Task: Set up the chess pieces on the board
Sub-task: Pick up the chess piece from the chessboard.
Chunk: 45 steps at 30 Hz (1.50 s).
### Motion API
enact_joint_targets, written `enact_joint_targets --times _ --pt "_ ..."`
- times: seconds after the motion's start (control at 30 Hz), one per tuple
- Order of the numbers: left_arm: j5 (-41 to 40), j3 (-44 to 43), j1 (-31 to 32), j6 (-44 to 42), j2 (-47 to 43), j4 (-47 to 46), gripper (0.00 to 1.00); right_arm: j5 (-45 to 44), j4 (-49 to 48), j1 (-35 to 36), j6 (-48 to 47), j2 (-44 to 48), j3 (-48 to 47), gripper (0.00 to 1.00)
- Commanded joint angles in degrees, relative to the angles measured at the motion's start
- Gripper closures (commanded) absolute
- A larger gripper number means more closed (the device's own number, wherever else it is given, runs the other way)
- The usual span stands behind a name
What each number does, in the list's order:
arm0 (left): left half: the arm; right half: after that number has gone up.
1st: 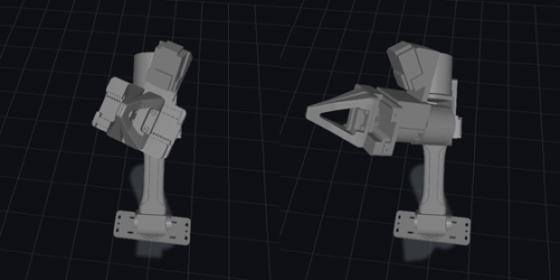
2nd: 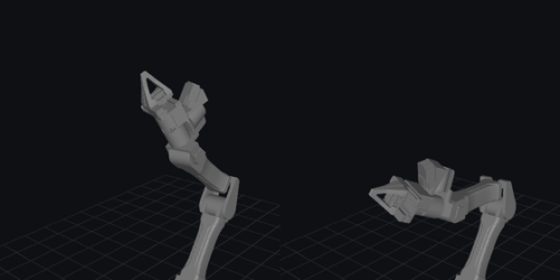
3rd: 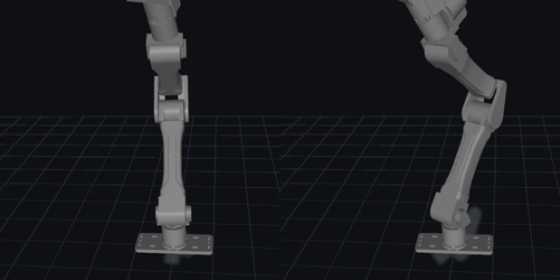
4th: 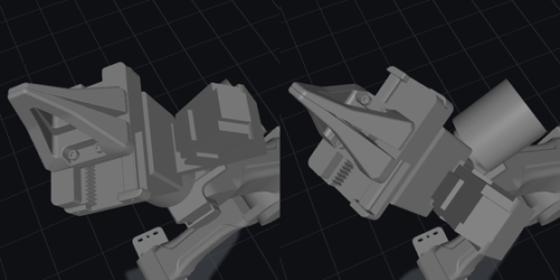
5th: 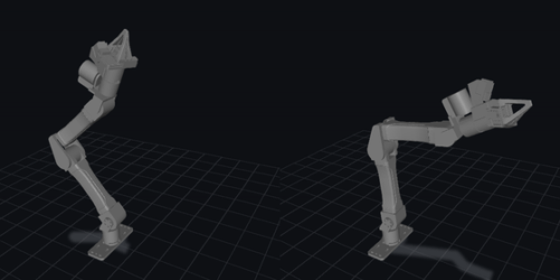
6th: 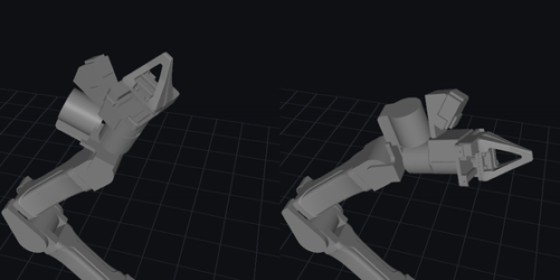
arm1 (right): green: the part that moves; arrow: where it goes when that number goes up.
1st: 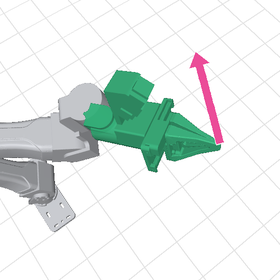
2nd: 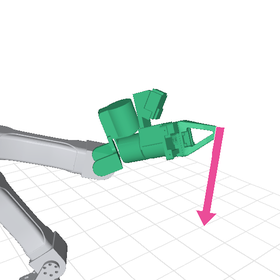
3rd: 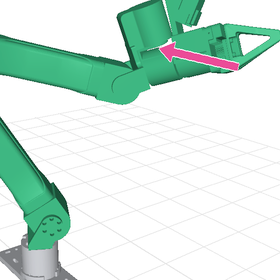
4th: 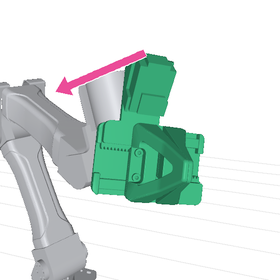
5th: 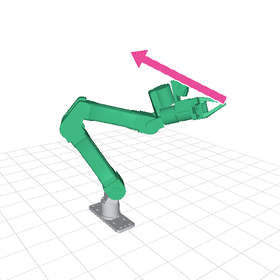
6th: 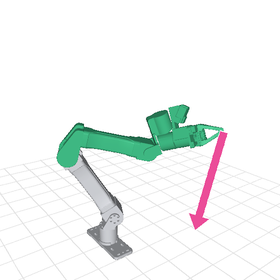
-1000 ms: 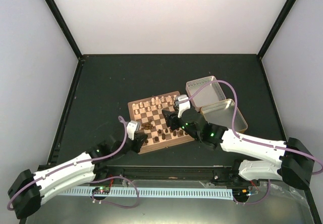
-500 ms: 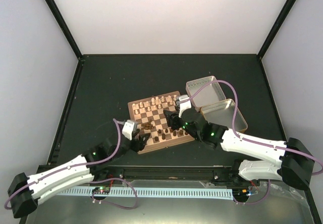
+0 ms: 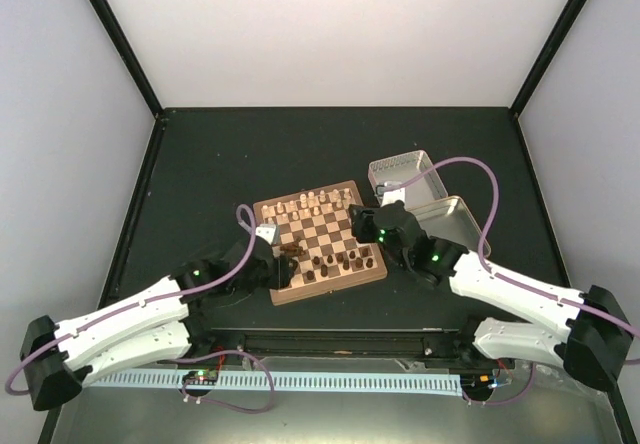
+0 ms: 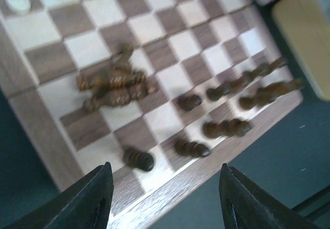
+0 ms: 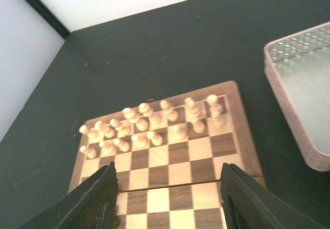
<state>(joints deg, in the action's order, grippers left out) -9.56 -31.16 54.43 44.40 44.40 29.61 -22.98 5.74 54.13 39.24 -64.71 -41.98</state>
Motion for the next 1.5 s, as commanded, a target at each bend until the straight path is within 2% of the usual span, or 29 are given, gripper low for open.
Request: enact_joint_targets --times 0.0,0.2,0.37,0.47,0.7,0.87,1.13,1.3,1.47 --pt "2.70 -2.16 -1.04 2.83 4.80 7.55 0.43 -0.16 -0.06 -2.86 4.41 3.82 3.82 0.46" --pt "5.39 -2.69 -2.50 0.99 9.41 4.00 0.49 0.43 -0.54 -3.46 3.76 4.94 5.27 0.51" --pt "6.51 -5.13 -3.10 0.47 13.14 5.17 0.58 0.99 -1.09 -3.52 2.39 5.02 5.63 0.60" --pt "6.99 -6.97 -3.17 -0.23 15.29 6.16 0.59 0.91 -1.18 -3.56 1.21 5.07 5.59 0.65" --pt "7.50 -9.53 -3.88 -1.15 20.37 6.99 0.60 0.97 -1.35 -3.56 -0.46 4.81 5.71 0.66" --pt "5.69 -10.15 -4.02 -1.07 21.89 7.78 0.66 1.24 -1.78 -3.52 -0.75 4.81 6.28 0.68" --pt "6.21 -10.21 -4.05 -1.54 22.61 7.64 0.83 1.60 -2.14 -3.51 -1.07 4.66 6.30 0.73" --pt "6.23 -10.50 -4.07 -2.50 22.18 8.02 0.88 1.60 -2.09 -3.53 -1.10 4.78 6.20 0.74" --pt "6.05 -11.49 -4.03 -3.76 20.36 8.96 0.89 1.54 -1.87 -3.50 -1.03 5.42 6.20 0.74"
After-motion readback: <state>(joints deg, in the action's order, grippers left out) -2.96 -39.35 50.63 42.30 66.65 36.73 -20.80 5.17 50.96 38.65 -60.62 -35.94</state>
